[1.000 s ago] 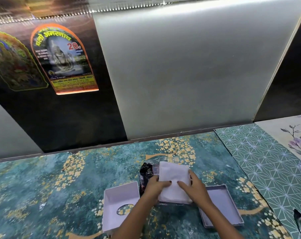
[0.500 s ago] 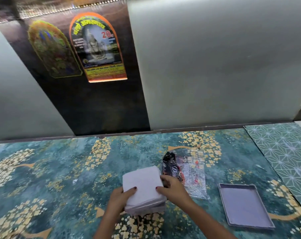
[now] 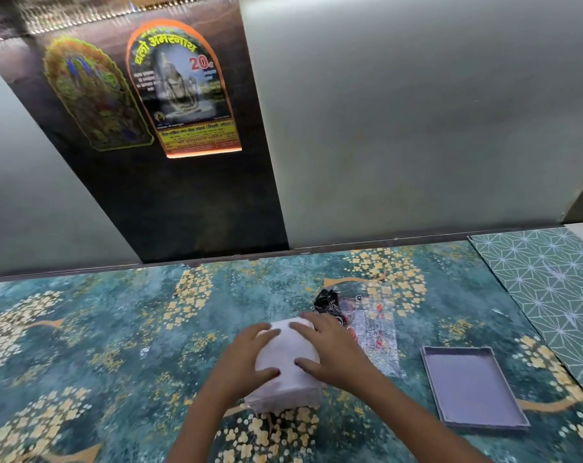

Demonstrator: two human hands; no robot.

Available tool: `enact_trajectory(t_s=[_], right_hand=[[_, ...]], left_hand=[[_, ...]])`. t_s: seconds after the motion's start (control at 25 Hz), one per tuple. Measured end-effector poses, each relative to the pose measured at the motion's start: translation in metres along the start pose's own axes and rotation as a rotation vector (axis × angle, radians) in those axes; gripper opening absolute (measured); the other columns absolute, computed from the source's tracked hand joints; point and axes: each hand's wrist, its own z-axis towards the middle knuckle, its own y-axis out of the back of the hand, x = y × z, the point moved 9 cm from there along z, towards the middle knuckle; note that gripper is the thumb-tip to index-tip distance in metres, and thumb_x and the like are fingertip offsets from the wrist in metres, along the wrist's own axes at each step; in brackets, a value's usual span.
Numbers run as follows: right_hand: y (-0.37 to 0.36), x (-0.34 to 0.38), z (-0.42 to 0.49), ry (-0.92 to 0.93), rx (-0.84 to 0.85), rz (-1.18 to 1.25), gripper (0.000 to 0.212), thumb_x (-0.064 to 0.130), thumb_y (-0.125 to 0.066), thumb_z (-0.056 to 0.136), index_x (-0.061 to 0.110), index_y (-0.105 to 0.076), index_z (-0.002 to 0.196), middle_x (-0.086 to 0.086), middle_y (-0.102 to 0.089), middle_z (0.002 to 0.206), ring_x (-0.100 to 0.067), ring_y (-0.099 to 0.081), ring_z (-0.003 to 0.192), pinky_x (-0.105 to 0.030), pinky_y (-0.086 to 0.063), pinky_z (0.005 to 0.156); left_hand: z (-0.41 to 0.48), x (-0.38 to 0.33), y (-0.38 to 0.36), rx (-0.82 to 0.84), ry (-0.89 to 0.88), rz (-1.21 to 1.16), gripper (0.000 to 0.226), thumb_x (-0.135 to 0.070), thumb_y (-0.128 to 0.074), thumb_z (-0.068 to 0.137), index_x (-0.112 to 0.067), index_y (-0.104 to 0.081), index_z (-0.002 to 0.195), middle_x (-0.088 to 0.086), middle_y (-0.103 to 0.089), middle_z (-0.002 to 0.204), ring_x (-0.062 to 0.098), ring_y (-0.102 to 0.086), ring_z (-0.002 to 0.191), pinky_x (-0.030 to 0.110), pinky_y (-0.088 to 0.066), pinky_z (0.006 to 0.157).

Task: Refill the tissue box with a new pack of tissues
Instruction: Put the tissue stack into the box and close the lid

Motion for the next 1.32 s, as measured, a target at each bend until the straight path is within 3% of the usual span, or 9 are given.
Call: enact_trajectory(t_s=[0.12,0.24,0.4,0.84,1.0,1.12,1.2,1.24,1.32], right_hand=[[-0.023,0.008,0.009,0.031,0.243,-0.148,0.063,0.041,-0.055,0.083,0.023,-0.030,0.138,-0.005,-0.029,0.150,-0.031,-0.013,0.139,-0.057,-0.016,0.112],[-0.031,0.007,0.009,-0.031,0.262,-0.157,0.062,0.040,-0.058,0.082,0.022,-0.035,0.136,-0.004,-0.032,0.149,-0.033,-0.014,0.139,-0.064,-0.012,0.109],[-0.041,-0.001,0.011,-0.114,0.318,-0.224,0.065,0.042,-0.056,0.083,0.019,-0.031,0.138,0.001,-0.031,0.150,-0.039,-0.002,0.141,-0.073,-0.002,0.104],[-0.077,-0.005,0.020,-0.195,0.401,-0.412,0.067,0.043,-0.055,0.083,0.016,-0.031,0.139,-0.006,-0.022,0.154,-0.038,0.008,0.142,-0.071,0.009,0.103],[-0.069,-0.003,0.011,-0.115,0.388,-0.243,0.058,0.039,-0.053,0.086,0.019,-0.035,0.137,-0.003,-0.022,0.154,-0.034,0.004,0.143,-0.072,0.008,0.104],[-0.022,-0.027,-0.016,-0.099,0.117,0.235,0.038,0.031,-0.050,0.088,0.029,-0.048,0.126,0.013,-0.028,0.148,-0.021,-0.005,0.143,-0.062,0.001,0.112],[0.022,-0.077,-0.045,-0.247,-0.185,0.492,0.027,0.022,-0.055,0.087,0.023,-0.060,0.114,0.010,-0.048,0.134,-0.016,-0.033,0.132,-0.047,-0.026,0.112],[0.040,-0.102,-0.063,-0.323,-0.293,0.551,0.022,0.016,-0.058,0.085,0.018,-0.065,0.106,0.002,-0.061,0.120,-0.016,-0.050,0.117,-0.037,-0.041,0.102],[0.056,-0.144,-0.096,-0.436,-0.283,0.506,0.010,0.010,-0.067,0.079,0.020,-0.066,0.079,-0.001,-0.069,0.086,-0.014,-0.063,0.083,-0.022,-0.047,0.074]], left_hand=[[0.004,-0.005,-0.019,0.131,-0.036,0.214,0.073,-0.041,-0.059,0.081,-0.030,-0.023,0.143,-0.005,-0.013,0.157,0.015,-0.016,0.143,0.034,-0.023,0.115],[0.001,-0.001,-0.026,0.171,-0.026,0.282,0.071,-0.040,-0.055,0.084,-0.029,-0.019,0.144,-0.004,-0.007,0.158,0.015,-0.011,0.145,0.035,-0.019,0.117],[0.000,0.008,-0.042,0.278,0.038,0.458,0.068,-0.042,-0.046,0.089,-0.031,-0.010,0.145,-0.001,-0.001,0.159,0.023,-0.001,0.146,0.055,0.002,0.116],[0.012,0.020,-0.074,0.424,0.162,0.689,0.068,-0.051,-0.032,0.091,-0.030,0.002,0.145,0.002,0.006,0.159,0.030,0.010,0.145,0.055,0.017,0.112],[0.011,0.018,-0.074,0.470,0.166,0.640,0.067,-0.048,-0.033,0.092,-0.028,0.003,0.146,0.003,0.008,0.159,0.031,0.010,0.145,0.059,0.015,0.111],[0.008,0.011,-0.053,0.240,0.113,0.266,0.053,-0.035,-0.043,0.091,-0.026,-0.027,0.141,0.000,-0.024,0.155,0.021,-0.019,0.143,0.060,0.001,0.115],[-0.001,0.011,-0.029,-0.059,0.109,-0.133,0.036,-0.024,-0.049,0.091,-0.021,-0.049,0.126,0.001,-0.049,0.138,0.016,-0.044,0.127,0.045,-0.025,0.115],[-0.007,0.012,-0.021,-0.178,0.122,-0.261,0.030,-0.018,-0.052,0.089,-0.018,-0.055,0.119,0.003,-0.055,0.129,0.017,-0.049,0.119,0.034,-0.034,0.106],[-0.015,0.014,-0.015,-0.349,0.155,-0.356,0.025,-0.008,-0.057,0.085,-0.010,-0.061,0.110,0.008,-0.062,0.118,0.020,-0.054,0.109,0.027,-0.037,0.091]])
